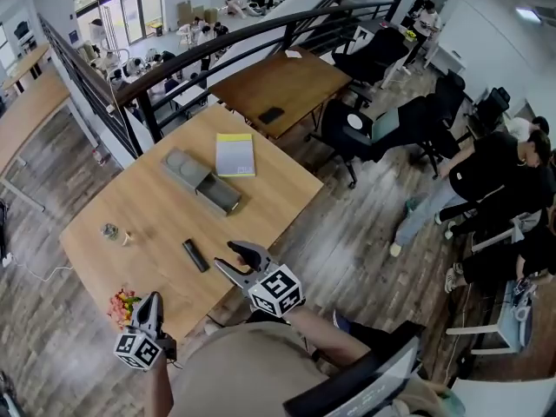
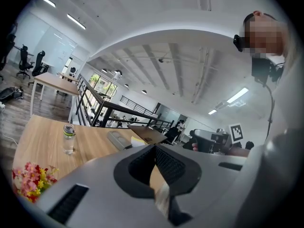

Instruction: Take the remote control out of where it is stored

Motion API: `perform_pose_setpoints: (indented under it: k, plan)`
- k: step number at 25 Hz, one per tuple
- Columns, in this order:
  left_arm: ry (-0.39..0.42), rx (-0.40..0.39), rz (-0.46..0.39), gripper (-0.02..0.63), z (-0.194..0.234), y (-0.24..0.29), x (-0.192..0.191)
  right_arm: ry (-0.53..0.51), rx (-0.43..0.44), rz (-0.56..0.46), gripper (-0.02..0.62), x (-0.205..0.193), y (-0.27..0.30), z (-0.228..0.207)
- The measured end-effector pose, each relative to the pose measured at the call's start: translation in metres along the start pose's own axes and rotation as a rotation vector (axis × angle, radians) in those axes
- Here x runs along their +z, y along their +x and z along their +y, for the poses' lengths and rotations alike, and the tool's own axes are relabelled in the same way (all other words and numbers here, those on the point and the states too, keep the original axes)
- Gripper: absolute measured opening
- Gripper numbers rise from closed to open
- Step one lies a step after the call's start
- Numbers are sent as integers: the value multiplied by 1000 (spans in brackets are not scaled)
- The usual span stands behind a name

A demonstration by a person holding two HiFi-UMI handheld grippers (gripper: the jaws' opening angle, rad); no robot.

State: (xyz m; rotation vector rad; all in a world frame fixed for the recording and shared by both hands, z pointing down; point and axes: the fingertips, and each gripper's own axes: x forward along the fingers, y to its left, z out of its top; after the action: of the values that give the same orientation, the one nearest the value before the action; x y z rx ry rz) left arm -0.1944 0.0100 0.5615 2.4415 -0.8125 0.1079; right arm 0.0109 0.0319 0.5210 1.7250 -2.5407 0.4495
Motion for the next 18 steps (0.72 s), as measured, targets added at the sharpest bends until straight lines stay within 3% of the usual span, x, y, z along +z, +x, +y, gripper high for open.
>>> perform_pose_setpoints:
  k: [18]
  plan:
    - [-11,42,12,0,-25,48,-8,10,20,25,198,-2,1,-62]
